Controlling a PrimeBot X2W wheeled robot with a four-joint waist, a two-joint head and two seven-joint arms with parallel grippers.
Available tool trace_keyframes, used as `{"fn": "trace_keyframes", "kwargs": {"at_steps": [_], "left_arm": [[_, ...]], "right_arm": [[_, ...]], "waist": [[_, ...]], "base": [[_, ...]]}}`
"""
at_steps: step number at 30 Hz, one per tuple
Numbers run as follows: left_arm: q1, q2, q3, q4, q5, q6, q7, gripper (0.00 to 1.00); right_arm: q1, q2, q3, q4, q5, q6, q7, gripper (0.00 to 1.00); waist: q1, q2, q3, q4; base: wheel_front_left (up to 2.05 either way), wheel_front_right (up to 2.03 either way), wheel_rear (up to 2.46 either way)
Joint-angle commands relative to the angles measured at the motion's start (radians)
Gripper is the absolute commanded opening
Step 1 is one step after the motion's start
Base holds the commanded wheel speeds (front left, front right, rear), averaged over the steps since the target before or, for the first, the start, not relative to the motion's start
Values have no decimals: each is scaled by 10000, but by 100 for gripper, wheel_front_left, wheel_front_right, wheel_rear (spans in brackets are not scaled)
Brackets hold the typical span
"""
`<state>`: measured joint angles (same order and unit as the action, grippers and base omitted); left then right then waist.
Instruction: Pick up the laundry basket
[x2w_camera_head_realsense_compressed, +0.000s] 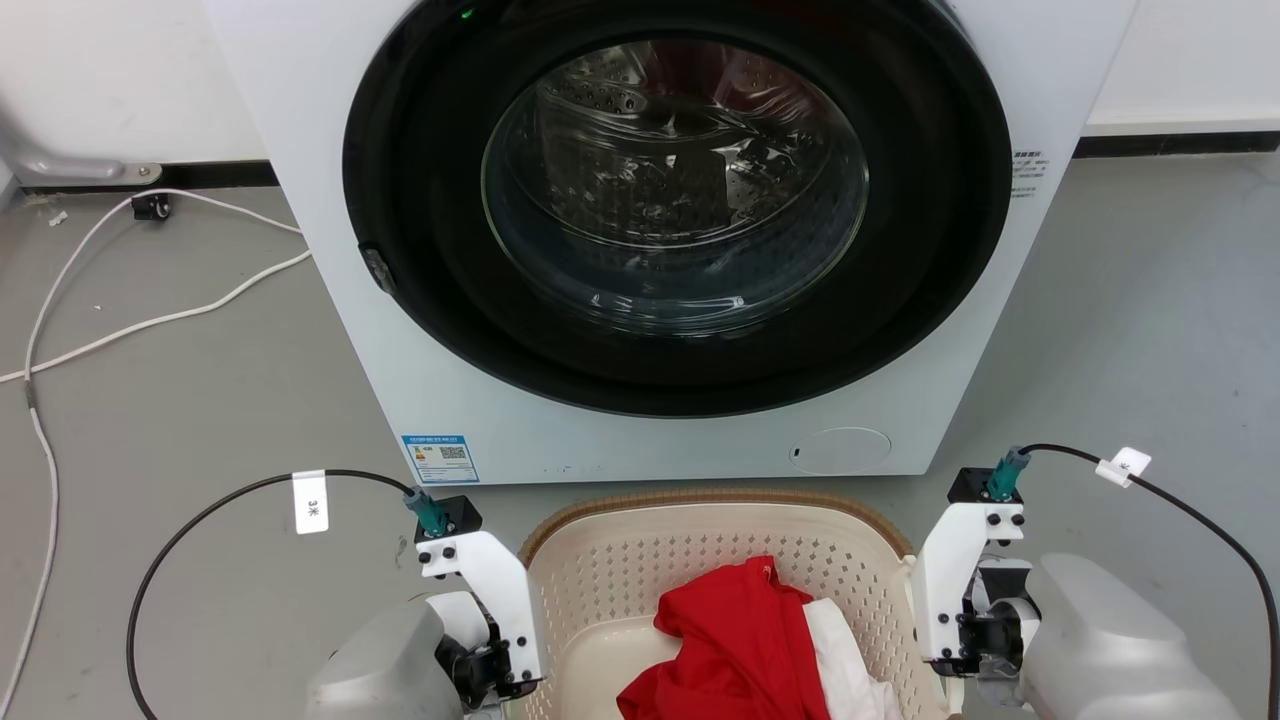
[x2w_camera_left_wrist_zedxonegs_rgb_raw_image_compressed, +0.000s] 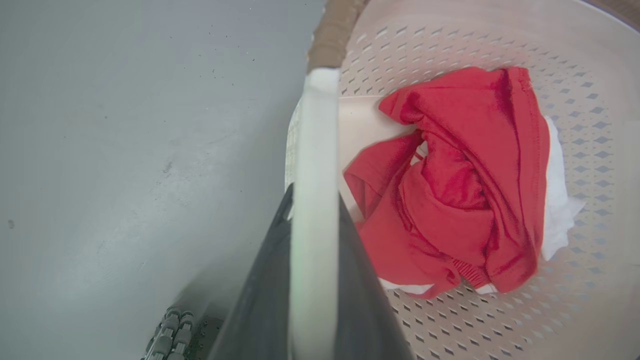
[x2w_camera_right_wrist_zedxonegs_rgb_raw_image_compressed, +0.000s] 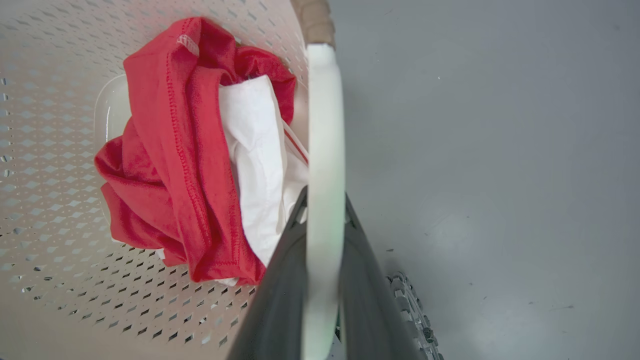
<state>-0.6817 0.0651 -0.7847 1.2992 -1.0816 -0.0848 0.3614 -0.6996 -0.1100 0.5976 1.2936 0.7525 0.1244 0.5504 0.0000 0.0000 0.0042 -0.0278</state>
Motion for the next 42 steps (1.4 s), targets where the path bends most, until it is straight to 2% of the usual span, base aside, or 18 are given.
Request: {"fn": "trace_keyframes", "kwargs": {"at_steps": [1,42], "left_arm": [[-6,-278,-1,-170,-104,-81,-74,0],[-29,-280,-195,-171,-324,-23,-235,0]], "right_arm": [[63,299,2,-86,-4,118,15,0],[-67,325,57,-86,-1,118,-239,0]], "waist": [[0,0,-6,-1],[0,0,40,4]], "base": [[0,0,0],[0,0,0]]}}
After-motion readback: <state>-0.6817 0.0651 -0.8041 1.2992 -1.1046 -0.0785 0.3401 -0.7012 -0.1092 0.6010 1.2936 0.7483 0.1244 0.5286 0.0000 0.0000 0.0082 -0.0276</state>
